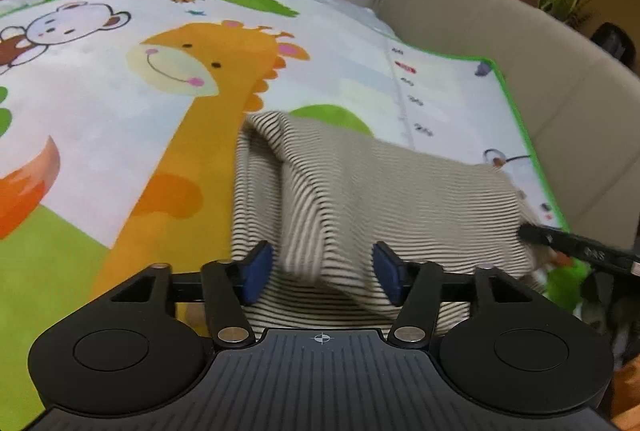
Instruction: Fold clothes
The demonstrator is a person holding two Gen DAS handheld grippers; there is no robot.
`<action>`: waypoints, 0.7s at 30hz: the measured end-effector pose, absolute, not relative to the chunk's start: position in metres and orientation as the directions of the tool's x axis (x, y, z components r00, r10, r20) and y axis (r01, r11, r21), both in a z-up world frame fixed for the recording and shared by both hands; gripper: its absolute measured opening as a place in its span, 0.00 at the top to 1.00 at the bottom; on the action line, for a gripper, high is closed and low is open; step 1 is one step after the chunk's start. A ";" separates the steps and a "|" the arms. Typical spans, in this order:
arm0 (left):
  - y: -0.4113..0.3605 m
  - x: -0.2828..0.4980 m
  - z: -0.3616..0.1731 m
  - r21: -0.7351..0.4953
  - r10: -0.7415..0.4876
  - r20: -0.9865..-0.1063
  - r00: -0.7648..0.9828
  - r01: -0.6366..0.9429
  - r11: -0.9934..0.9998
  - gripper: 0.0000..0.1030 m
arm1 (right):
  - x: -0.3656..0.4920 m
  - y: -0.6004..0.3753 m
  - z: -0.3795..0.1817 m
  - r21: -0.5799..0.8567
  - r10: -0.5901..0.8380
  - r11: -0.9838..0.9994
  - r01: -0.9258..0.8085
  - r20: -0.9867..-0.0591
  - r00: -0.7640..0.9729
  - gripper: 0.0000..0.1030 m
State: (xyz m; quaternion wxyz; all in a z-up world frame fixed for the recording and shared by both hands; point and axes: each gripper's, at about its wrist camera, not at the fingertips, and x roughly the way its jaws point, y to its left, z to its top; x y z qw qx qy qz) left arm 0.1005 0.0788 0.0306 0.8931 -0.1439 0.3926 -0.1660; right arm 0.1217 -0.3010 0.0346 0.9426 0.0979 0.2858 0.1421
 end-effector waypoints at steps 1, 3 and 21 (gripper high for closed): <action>0.079 0.100 0.033 -0.422 -0.439 -0.655 0.616 0.184 0.888 0.25 | 0.131 -0.299 0.040 0.251 0.325 0.942 -0.224 -0.500 0.803 0.41; 0.075 0.099 0.032 -0.497 -0.507 -0.661 0.553 0.182 0.848 0.24 | 0.157 -0.291 0.045 0.217 0.326 0.944 -0.248 -0.508 0.797 0.40; 0.029 0.183 0.003 -0.471 -0.514 -0.686 0.516 0.223 0.853 0.33 | 0.162 -0.302 -0.012 0.115 0.217 0.976 -0.187 -0.641 0.736 0.60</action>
